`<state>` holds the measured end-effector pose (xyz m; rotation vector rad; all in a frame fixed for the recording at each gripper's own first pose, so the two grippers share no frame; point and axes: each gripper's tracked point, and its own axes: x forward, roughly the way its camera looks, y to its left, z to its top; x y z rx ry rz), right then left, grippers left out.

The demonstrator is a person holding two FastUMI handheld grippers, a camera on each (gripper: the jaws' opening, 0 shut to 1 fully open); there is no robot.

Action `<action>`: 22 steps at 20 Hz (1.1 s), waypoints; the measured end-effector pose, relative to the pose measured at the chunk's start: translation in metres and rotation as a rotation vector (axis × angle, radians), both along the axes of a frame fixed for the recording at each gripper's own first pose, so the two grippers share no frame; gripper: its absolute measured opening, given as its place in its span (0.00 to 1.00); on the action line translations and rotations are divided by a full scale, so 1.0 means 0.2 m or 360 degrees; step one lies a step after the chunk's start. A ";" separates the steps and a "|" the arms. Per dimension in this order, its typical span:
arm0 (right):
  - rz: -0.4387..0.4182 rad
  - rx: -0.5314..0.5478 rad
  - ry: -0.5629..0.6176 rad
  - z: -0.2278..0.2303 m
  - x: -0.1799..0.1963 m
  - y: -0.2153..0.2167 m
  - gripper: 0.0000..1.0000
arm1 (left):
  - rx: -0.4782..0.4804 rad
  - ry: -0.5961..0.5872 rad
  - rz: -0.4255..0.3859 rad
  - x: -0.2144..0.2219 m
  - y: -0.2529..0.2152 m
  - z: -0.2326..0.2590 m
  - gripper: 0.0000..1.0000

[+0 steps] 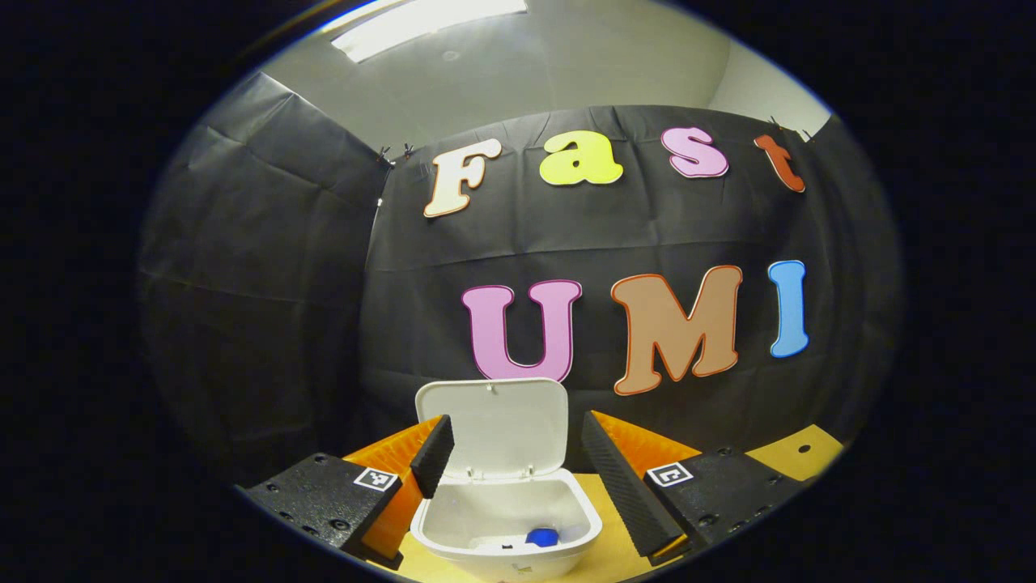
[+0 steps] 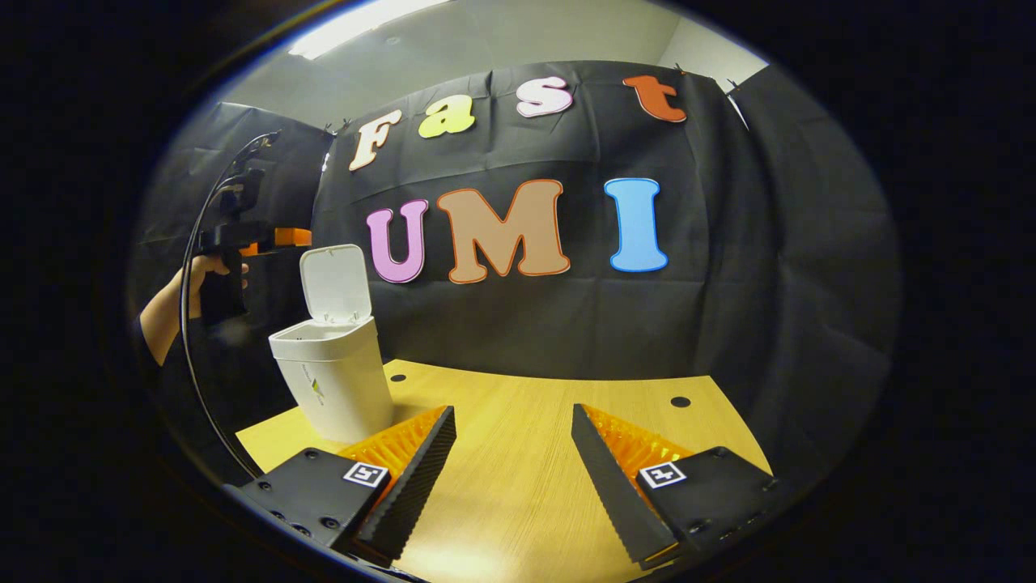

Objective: Press the lid of the desktop garbage bin to open it, pick up the crumpled paper on the desktop and throw it into the bin, then pick up the pop can on the desktop and drop it into the bin, and finally close the garbage bin lid.

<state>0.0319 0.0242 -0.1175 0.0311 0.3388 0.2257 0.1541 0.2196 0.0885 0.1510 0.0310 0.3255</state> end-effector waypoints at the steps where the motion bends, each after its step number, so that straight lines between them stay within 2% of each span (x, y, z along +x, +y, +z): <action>1: -0.0010 0.0001 0.0004 -0.01 0.00 0.00 1.00 | 0.0001 0.0011 0.0003 0.04 0.02 0.02 0.95; 2: -0.0020 0.0000 0.0006 -0.01 0.00 0.01 0.96 | -0.0001 0.0025 -0.0008 0.08 0.04 0.03 0.95; 3: -0.0032 0.0000 0.0012 -0.02 0.00 0.01 0.96 | -0.0012 0.0045 -0.0013 0.11 0.06 0.02 0.99; 4: -0.0042 0.0004 0.0018 -0.03 -0.01 0.02 0.96 | -0.0017 0.0069 -0.0018 0.15 0.08 0.02 0.95; 5: -0.0053 0.0004 0.0024 -0.03 -0.01 0.03 0.96 | -0.0011 0.0082 -0.0020 0.18 0.10 0.02 0.99; 6: -0.0065 0.0002 0.0030 -0.04 -0.01 0.04 0.96 | -0.0003 0.0089 -0.0011 0.22 0.14 0.02 0.95; 9: -0.0112 -0.0009 0.0047 -0.05 0.00 0.07 0.97 | -0.0016 0.0100 -0.0022 0.35 0.21 0.04 0.95; 10: -0.0126 -0.0009 0.0054 -0.06 0.01 0.08 0.96 | -0.0025 0.0103 -0.0030 0.39 0.24 0.05 0.99; 11: -0.0138 -0.0007 0.0062 -0.06 0.01 0.10 0.96 | -0.0033 0.0107 -0.0025 0.44 0.27 0.05 0.99; 12: -0.0153 -0.0008 0.0064 -0.06 0.01 0.11 0.97 | -0.0042 0.0108 -0.0018 0.49 0.31 0.04 0.95; 16: -0.0202 -0.0028 0.0071 -0.07 0.04 0.16 0.97 | -0.0088 0.0193 -0.0016 0.66 0.42 -0.04 0.95; 18: -0.0213 -0.0036 0.0087 -0.08 0.05 0.18 0.97 | -0.0085 0.0262 -0.0010 0.71 0.46 -0.12 0.95; 20: -0.0215 -0.0042 0.0099 -0.10 0.07 0.19 0.97 | -0.0113 0.0235 -0.0033 0.71 0.46 -0.11 0.96; 21: -0.0214 -0.0043 0.0105 -0.10 0.07 0.20 0.97 | -0.0137 0.0261 -0.0036 0.71 0.43 -0.13 0.99; 22: -0.0207 -0.0038 0.0108 -0.10 0.08 0.21 0.97 | -0.0151 0.0254 -0.0041 0.70 0.43 -0.12 0.98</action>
